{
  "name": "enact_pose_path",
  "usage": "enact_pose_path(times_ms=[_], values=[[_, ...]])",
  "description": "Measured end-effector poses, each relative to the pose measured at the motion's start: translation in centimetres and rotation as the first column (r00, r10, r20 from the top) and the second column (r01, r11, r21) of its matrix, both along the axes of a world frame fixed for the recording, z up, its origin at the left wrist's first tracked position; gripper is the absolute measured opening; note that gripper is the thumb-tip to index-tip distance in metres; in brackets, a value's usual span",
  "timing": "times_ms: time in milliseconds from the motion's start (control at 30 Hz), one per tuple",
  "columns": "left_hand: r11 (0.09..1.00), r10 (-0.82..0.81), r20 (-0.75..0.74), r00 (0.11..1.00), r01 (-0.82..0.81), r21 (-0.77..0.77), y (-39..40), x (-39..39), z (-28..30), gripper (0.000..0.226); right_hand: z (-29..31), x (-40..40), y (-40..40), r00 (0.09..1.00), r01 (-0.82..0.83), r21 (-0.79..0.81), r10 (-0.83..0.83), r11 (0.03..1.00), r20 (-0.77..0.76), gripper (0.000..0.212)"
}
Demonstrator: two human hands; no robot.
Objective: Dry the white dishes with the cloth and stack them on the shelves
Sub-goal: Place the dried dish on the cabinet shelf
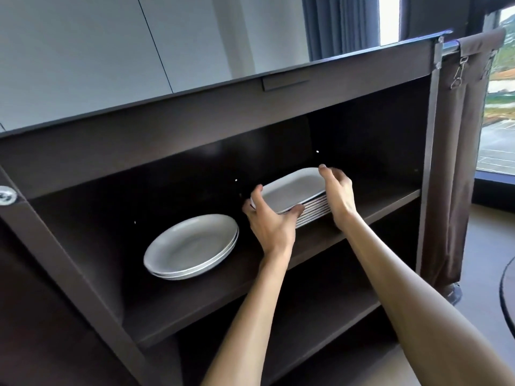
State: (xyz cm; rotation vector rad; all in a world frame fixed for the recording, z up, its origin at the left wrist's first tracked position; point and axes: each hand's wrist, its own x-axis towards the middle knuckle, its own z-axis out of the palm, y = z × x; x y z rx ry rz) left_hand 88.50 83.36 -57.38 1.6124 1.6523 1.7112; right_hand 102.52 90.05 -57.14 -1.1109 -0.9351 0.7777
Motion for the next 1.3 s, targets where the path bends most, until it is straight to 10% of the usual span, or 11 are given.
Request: enact_pose_path(times_ms=[500, 900, 1067, 1300], values=[[0.971, 0.0, -0.116, 0.993, -0.027, -0.238, 1.3, 0.4, -0.4, 0.117, -1.6, 0.7, 1.7, 0.997, -0.021, -0.075, 0.026, 0.997, 0.069, 0.058], [0.989, 0.095, -0.169, 0.981, -0.113, -0.1, -0.1, 0.8, 0.0, 0.098, -0.2, 0.3, -0.8, 0.99, 0.108, -0.041, -0.103, 0.993, 0.093, 0.053], [0.959, -0.075, -0.119, 0.99, 0.105, 0.265, -3.0, 5.0, 0.3, 0.056, 1.1, 3.5, -6.2, 0.944, 0.246, 0.06, -0.253, 0.967, 0.21, 0.032], [0.761, -0.585, -0.116, 0.803, 0.593, 0.264, -10.8, 18.0, 1.3, 0.046, 2.2, 13.9, -19.3, 0.699, 0.581, 0.149, -0.584, 0.8, 0.413, 0.013]])
